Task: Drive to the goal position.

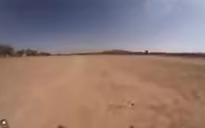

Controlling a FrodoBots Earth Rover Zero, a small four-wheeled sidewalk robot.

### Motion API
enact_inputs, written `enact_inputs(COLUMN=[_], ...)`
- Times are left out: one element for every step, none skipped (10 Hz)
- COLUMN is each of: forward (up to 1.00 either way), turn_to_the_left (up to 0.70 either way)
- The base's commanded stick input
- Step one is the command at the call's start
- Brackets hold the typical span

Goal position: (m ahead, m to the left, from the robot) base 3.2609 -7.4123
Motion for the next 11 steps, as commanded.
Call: enact_inputs(forward=[1.0, 1.0, 1.0, 1.0, 1.0, 1.0, 1.0, 1.0, 1.0, 1.0, 1.0], turn_to_the_left=[-0.27, -0.27, -0.27, -0.27, -0.27, -0.27, -0.27, -0.27, -0.27, -0.27, -0.27])
